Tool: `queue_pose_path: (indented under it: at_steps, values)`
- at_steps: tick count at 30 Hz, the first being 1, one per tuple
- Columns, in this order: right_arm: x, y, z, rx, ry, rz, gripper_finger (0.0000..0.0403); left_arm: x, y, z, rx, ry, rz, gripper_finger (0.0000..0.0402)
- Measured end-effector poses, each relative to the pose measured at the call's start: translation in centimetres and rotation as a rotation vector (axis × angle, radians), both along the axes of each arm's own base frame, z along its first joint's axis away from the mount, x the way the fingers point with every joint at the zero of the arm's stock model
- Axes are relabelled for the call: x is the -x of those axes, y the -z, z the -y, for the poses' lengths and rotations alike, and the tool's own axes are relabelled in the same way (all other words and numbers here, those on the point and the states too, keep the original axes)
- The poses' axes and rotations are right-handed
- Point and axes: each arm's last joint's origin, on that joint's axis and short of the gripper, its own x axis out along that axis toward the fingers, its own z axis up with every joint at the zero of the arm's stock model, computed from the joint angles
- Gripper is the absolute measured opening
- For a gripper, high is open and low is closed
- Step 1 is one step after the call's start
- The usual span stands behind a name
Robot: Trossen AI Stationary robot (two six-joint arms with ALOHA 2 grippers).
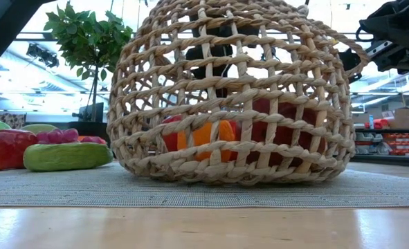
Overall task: Build produce basket
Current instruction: Put the red apple into the brown basket
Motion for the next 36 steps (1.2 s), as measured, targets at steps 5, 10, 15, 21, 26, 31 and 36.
queue_pose_path:
  at_steps: [5,10,15,21,26,31,36]
  values:
    - [0.0,0.0,0.0,0.0,0.0,0.0,0.0394,-0.3,-3.0,0.1,0.036,0.019,0.073,0.0391]
    - [0.0,0.0,0.0,0.0,0.0,0.0,0.0394,0.1,-8.7,0.3,0.076,0.078,0.253,0.039]
    - [0.0,0.0,0.0,0.0,0.0,0.003,0.0394,2.1,-14.4,0.3,0.078,0.107,0.446,0.039]
    - [0.0,-0.1,0.0,0.001,0.0,0.01,0.0394,6.2,-19.1,1.4,0.096,0.132,0.576,0.039]
    - [0.0,-0.1,0.0,0.001,0.0,0.009,0.0394,9.7,-20.4,2.4,0.106,0.087,0.612,0.039]
    - [0.0,-0.1,0.0,0.001,0.001,0.009,0.0394,13.4,-20.1,3.2,0.104,0.01,0.686,0.039]
    - [0.0,-0.1,0.0,0.001,0.0,0.009,0.0394,18.0,-19.7,3.9,0.224,-0.075,0.74,0.039]
